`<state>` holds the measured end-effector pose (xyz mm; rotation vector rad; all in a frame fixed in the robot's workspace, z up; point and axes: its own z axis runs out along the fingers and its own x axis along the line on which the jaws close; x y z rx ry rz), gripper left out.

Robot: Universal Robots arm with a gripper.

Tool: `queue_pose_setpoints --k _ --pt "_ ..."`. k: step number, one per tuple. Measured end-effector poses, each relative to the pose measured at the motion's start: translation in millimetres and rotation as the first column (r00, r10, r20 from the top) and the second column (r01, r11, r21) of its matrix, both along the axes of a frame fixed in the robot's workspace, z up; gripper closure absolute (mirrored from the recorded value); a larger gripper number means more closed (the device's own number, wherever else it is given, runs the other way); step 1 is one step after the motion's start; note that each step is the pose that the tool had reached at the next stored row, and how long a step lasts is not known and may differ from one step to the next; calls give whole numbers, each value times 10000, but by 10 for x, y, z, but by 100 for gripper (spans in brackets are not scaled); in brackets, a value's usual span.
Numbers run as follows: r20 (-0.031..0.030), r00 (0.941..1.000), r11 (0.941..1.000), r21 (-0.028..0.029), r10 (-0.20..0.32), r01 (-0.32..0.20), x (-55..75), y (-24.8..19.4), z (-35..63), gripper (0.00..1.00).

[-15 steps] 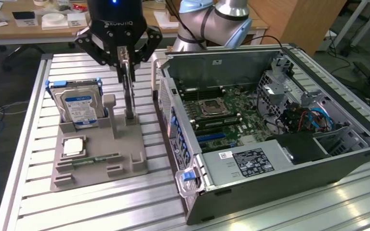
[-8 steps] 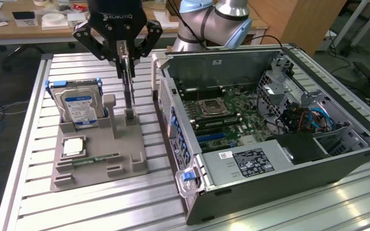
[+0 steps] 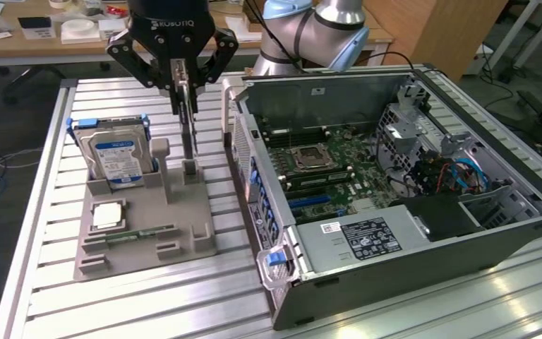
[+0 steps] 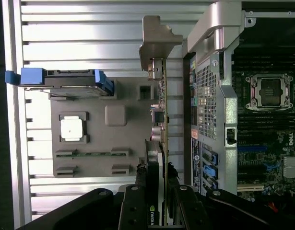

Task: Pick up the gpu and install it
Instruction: 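Pick up the gpu and move the gpu toward the slot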

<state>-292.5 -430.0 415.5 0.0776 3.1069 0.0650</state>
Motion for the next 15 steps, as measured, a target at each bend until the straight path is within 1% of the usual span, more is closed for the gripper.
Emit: queue_pose_setpoints --k 7,15 --pt "-1 10000 10000 -1 1 -1 35 0 0 73" --pt "1 10000 10000 0 0 0 146 0 0 73"
